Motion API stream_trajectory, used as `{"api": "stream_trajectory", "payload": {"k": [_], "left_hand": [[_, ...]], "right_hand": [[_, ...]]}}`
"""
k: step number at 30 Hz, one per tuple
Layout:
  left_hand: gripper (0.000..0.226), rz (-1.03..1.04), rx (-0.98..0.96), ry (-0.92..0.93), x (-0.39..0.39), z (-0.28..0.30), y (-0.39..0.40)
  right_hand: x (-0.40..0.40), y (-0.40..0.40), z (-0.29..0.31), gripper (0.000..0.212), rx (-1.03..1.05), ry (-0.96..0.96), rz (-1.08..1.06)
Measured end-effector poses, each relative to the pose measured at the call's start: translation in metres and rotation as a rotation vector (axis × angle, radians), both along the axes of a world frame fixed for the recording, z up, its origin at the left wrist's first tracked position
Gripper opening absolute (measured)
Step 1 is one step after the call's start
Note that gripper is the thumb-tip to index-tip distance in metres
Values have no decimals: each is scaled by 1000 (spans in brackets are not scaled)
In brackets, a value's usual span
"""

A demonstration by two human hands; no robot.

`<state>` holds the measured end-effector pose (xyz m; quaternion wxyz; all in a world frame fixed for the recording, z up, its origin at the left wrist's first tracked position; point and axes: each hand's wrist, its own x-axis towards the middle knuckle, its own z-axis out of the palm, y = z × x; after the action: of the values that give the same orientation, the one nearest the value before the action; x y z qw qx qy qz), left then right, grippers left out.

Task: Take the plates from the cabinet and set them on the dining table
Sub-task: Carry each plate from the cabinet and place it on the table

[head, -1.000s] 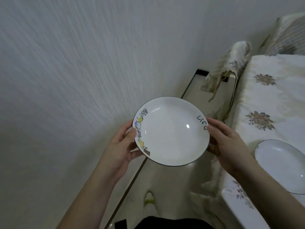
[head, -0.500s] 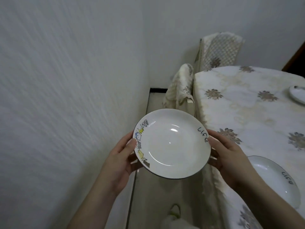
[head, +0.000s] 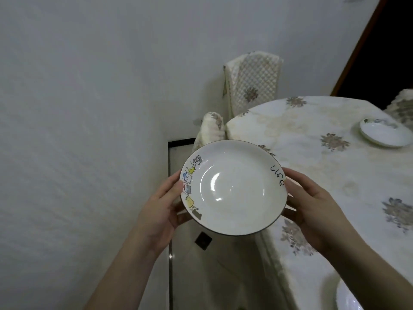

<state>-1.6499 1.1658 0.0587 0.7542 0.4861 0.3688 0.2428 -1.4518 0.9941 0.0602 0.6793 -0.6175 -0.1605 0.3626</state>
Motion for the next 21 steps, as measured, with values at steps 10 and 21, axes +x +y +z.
{"api": "stream_trajectory", "payload": {"k": [10,21], "left_hand": [[28,-239,69,33,118,3,153],[25,-657,150,-73,285,55,241]], "right_hand": [[60,105,-5,24,39,30,-258],[113,155,25,24,169,12,-731]]}}
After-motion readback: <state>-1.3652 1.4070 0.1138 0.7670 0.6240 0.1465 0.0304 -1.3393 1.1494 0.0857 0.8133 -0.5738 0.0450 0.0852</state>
